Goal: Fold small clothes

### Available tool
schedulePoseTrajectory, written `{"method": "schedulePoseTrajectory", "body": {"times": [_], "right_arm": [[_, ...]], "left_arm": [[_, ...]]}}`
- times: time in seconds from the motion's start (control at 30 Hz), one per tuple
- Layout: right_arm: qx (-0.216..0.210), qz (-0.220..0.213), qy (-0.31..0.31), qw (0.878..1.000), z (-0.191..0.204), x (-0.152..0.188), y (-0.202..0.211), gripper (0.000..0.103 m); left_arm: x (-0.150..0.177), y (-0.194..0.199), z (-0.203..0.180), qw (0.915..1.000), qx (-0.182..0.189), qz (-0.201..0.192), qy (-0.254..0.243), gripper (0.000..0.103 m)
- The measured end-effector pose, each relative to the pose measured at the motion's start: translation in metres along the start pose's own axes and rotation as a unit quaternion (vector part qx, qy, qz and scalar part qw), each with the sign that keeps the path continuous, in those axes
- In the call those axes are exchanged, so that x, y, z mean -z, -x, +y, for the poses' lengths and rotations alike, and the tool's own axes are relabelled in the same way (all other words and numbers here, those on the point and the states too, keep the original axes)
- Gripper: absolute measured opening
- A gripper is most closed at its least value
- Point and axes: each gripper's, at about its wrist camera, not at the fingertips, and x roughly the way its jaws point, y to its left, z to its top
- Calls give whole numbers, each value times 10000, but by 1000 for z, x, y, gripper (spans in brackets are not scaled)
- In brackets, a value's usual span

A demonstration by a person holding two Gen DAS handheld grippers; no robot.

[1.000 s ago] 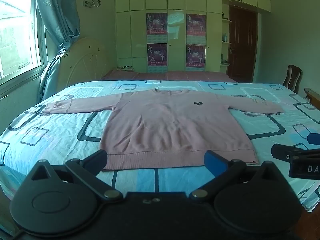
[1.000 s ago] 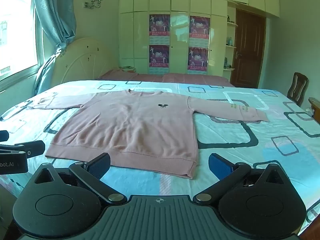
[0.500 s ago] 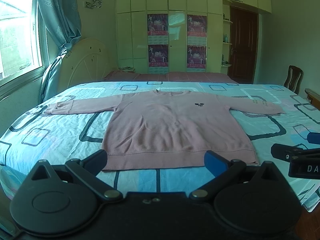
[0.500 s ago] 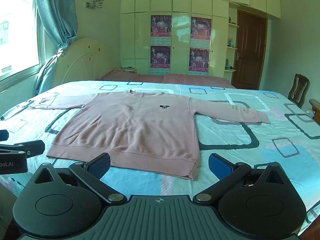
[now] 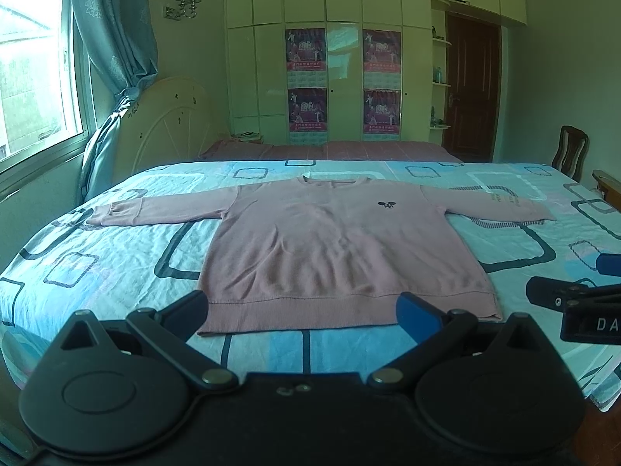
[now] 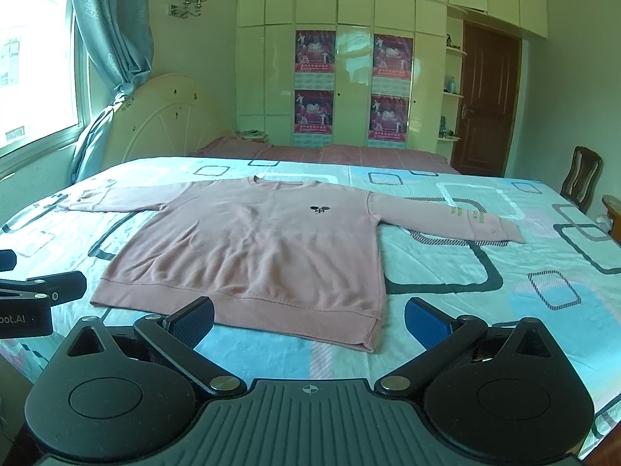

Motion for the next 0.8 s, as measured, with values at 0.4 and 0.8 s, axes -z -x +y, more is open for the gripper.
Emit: {"method": "schedulePoseTrajectory", "body": {"times": [0.4, 0.8], "right_arm": [[-6, -18, -23, 10000, -2, -2, 0, 103], [-30, -21, -15, 10000, -2, -3, 0, 103]], "left_arm": [[-1, 1, -3, 10000, -29, 0, -30, 103], [-1, 1, -3, 10000, -72, -6, -18, 103]]}}
